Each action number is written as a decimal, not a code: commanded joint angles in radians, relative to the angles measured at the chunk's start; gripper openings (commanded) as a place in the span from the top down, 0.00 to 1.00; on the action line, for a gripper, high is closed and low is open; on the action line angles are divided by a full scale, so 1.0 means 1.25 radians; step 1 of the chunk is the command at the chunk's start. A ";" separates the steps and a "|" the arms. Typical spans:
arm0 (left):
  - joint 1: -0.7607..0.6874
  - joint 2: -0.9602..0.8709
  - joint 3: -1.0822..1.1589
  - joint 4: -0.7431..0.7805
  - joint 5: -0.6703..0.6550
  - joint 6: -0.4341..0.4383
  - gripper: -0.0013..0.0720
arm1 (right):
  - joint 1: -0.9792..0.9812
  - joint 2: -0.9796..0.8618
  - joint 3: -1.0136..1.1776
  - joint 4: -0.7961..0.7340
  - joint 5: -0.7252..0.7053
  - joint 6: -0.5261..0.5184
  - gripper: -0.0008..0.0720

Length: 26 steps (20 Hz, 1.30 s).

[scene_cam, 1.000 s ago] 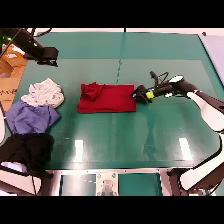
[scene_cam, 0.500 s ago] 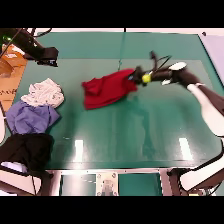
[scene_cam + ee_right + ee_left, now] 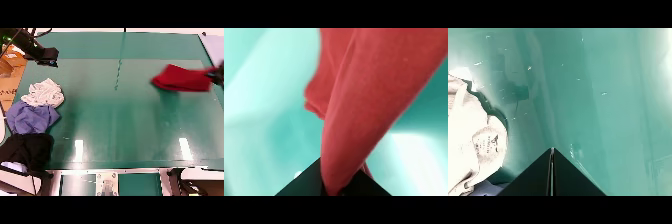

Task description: Fold the shirts.

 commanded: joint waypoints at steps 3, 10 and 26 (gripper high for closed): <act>-0.001 0.000 0.001 -0.009 0.000 0.000 0.95 | -0.349 0.079 -0.165 -0.199 0.010 0.010 0.97; -0.001 0.000 0.001 -0.009 -0.002 -0.006 0.95 | -0.523 0.108 -0.471 -0.233 -0.146 -0.075 0.97; -0.002 0.032 0.001 -0.016 -0.016 0.002 0.95 | -0.308 0.172 -0.153 -0.435 0.305 0.146 0.95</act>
